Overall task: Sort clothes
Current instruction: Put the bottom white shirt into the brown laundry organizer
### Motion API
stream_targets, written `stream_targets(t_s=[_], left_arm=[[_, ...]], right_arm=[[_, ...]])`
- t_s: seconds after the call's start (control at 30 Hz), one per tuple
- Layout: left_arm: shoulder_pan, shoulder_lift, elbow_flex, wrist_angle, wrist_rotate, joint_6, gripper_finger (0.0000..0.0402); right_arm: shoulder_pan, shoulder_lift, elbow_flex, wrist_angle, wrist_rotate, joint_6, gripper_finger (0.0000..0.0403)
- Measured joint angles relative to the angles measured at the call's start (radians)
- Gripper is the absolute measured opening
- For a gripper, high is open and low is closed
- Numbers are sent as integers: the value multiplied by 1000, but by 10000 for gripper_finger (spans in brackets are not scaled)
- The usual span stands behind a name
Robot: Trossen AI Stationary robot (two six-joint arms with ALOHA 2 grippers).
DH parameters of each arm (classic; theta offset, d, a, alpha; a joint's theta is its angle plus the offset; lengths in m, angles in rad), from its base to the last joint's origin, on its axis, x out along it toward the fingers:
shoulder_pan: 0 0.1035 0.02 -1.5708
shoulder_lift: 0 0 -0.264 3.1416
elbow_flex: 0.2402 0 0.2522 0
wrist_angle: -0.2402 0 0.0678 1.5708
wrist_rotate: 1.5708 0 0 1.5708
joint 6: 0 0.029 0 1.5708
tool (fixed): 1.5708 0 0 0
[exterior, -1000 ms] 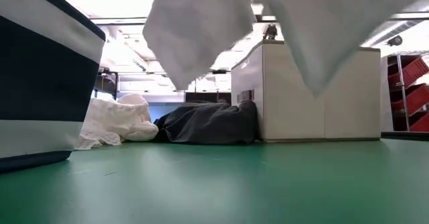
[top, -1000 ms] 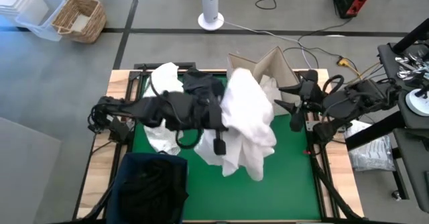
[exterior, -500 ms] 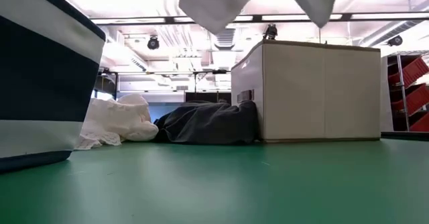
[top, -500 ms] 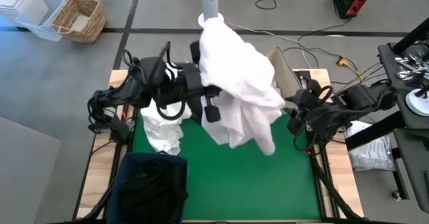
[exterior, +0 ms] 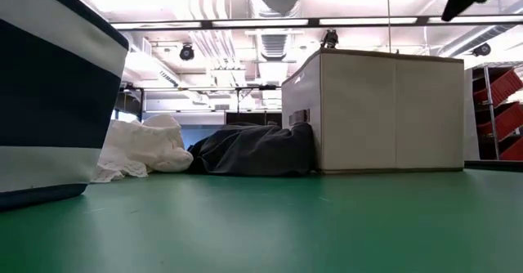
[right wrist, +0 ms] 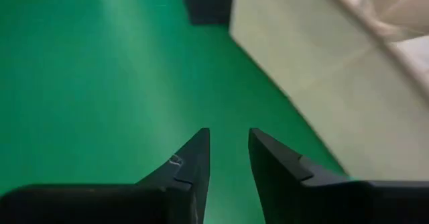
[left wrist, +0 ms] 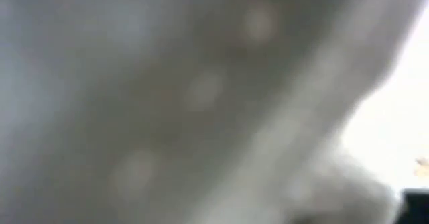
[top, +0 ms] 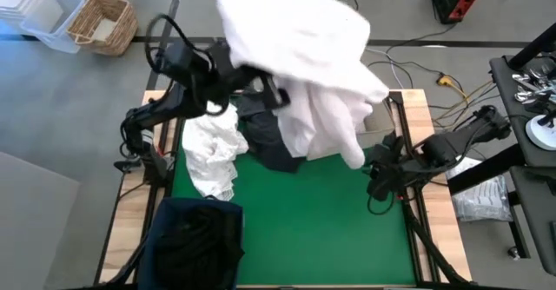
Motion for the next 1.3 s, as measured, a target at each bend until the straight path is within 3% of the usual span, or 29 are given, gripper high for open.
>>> stream_targets(t_s=[0.23,0.47,0.73,0.93,1.1,1.3], left_arm=[[128,46,0,254,112,-55,4],[236,127,0,404,119,-229,6],[297,268,1,700,109,-393,8],[313,324,1,706,110,-535,8],[324,338,1,592,114,-695,8],[352,374,1,577,299,-841,8]], right_arm=[[99,-25,-123,195,-3,51,59],[202,-17,-197,317,-2,107,34],[256,-11,-232,385,0,153,28],[257,7,-233,401,1,150,28],[257,24,-233,402,1,146,28],[257,43,-233,402,1,143,28]])
